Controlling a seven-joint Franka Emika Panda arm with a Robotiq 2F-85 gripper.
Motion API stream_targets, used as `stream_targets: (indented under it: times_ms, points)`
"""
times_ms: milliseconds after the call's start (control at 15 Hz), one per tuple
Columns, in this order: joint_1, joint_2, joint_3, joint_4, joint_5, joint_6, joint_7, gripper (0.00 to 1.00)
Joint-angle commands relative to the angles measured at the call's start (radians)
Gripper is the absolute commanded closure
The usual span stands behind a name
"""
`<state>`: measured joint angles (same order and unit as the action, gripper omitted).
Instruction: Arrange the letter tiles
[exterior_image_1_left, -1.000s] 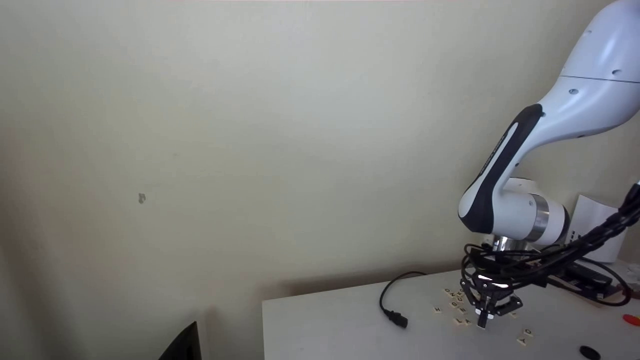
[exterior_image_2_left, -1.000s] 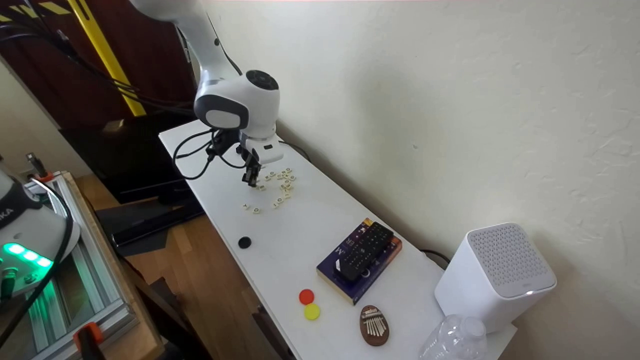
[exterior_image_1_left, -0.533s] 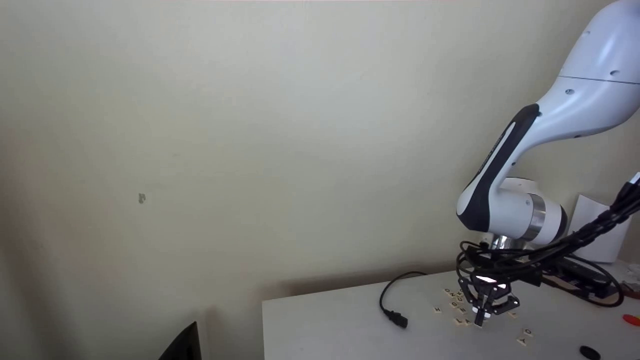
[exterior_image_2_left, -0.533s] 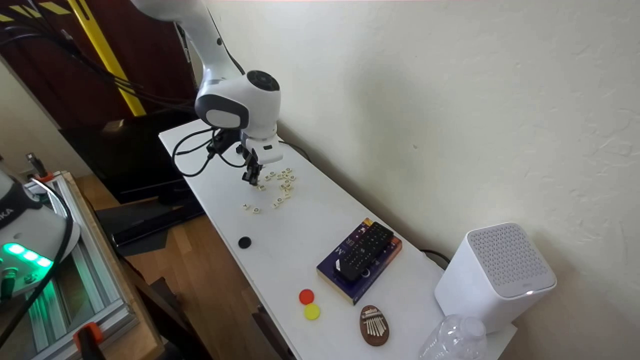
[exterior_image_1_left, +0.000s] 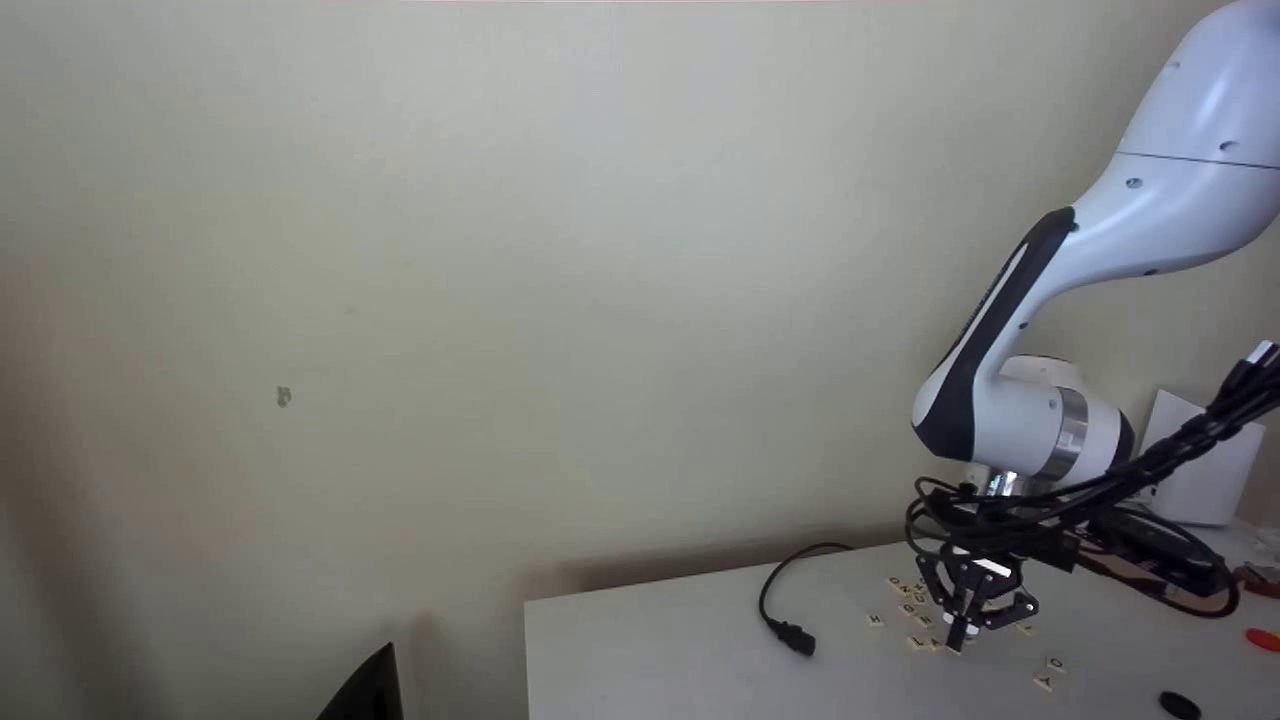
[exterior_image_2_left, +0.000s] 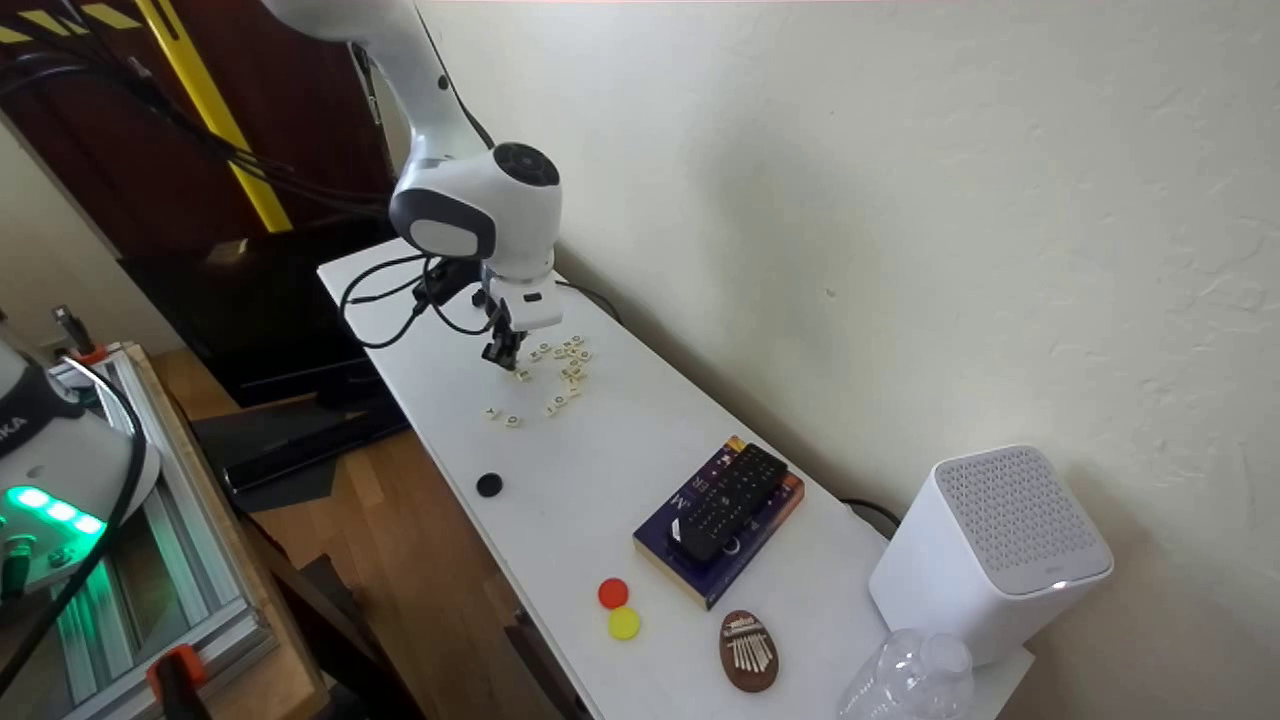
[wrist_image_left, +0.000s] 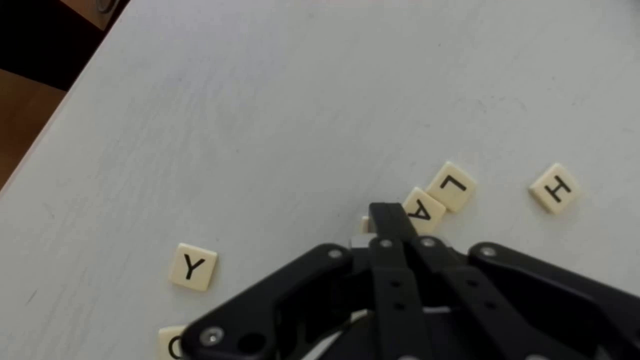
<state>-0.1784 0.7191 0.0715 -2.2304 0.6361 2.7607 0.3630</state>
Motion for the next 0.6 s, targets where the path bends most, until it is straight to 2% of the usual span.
stream_targets:
  times_ms: [0, 533]
  points:
    - [0.012, 0.031, 0.001, 0.028, 0.054, 0.002, 0.02, 1.0]
    - [0.028, 0.037, -0.018, 0.032, 0.105, -0.008, 0.055, 1.0]
